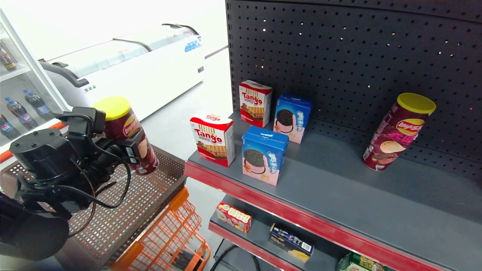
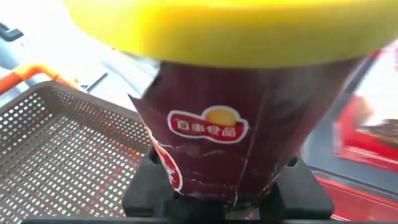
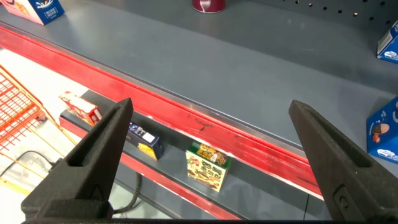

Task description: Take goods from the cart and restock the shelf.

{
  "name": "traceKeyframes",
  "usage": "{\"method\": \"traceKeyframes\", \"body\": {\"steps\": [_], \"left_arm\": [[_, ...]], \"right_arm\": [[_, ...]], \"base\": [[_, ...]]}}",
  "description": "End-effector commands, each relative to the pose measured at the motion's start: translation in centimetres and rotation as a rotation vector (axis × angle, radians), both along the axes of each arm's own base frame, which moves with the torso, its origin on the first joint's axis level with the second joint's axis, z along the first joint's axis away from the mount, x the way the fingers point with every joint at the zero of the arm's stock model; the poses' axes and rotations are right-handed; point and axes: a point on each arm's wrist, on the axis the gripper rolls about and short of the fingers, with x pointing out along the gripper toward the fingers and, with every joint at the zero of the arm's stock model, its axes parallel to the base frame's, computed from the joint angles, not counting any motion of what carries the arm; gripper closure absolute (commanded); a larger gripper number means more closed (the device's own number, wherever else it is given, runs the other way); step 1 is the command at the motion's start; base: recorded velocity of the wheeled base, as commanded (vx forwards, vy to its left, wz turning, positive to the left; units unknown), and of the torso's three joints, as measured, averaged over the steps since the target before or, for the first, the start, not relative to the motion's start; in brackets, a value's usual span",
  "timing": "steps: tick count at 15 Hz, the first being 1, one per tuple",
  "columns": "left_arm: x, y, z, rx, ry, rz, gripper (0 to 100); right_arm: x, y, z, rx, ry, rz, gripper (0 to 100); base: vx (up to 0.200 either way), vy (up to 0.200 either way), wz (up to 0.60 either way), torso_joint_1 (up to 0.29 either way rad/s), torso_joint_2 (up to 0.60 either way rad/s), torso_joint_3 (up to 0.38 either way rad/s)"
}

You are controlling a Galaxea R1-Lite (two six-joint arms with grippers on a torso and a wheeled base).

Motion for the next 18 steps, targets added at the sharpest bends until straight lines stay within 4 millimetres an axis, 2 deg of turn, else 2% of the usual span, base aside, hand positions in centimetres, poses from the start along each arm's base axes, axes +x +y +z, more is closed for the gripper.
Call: {"method": "traceKeyframes", "body": {"steps": [1, 3, 5, 8, 10, 12, 14, 18], "left_arm": [[-2.0, -0.8, 2.2, -0.013, -0.027, -0.03, 100], [-3.2, -1.5, 3.5, -0.013, -0.056, -0.094, 100], [-4.7, -2.8, 2.8, -0.01, -0.024, -0.33, 100], [-6.8, -4.3, 2.0, -0.006, 0.015, -0.51, 100], [-7.1, -4.9, 2.0, -0.011, 0.016, -0.546, 100], [-8.4, -6.5, 2.4, -0.051, 0.019, -0.67, 100], [-9.3, -6.8, 2.8, -0.064, 0.048, -0.773, 100], [-10.7, -7.3, 2.8, -0.06, 0.089, -0.842, 100]], "right_arm": [[0.0, 0.0, 0.0, 0.0, 0.001, 0.0, 0], [0.0, 0.0, 0.0, 0.0, 0.001, 0.001, 0], [0.0, 0.0, 0.0, 0.0, 0.001, 0.001, 0], [0.0, 0.0, 0.0, 0.0, 0.001, 0.001, 0], [0.0, 0.0, 0.0, 0.0, 0.001, 0.0, 0], [0.0, 0.0, 0.0, 0.0, 0.001, 0.0, 0], [0.0, 0.0, 0.0, 0.0, -0.001, 0.0, 0], [0.0, 0.0, 0.0, 0.0, 0.001, 0.0, 0]], "base": [[0.0, 0.0, 0.0, 0.0, 0.0, 0.0], [0.0, 0.0, 0.0, 0.0, 0.0, 0.0], [0.0, 0.0, 0.0, 0.0, 0.0, 0.0], [0.0, 0.0, 0.0, 0.0, 0.0, 0.0], [0.0, 0.0, 0.0, 0.0, 0.0, 0.0], [0.0, 0.0, 0.0, 0.0, 0.0, 0.0], [0.0, 0.0, 0.0, 0.0, 0.0, 0.0], [0.0, 0.0, 0.0, 0.0, 0.0, 0.0]]}}
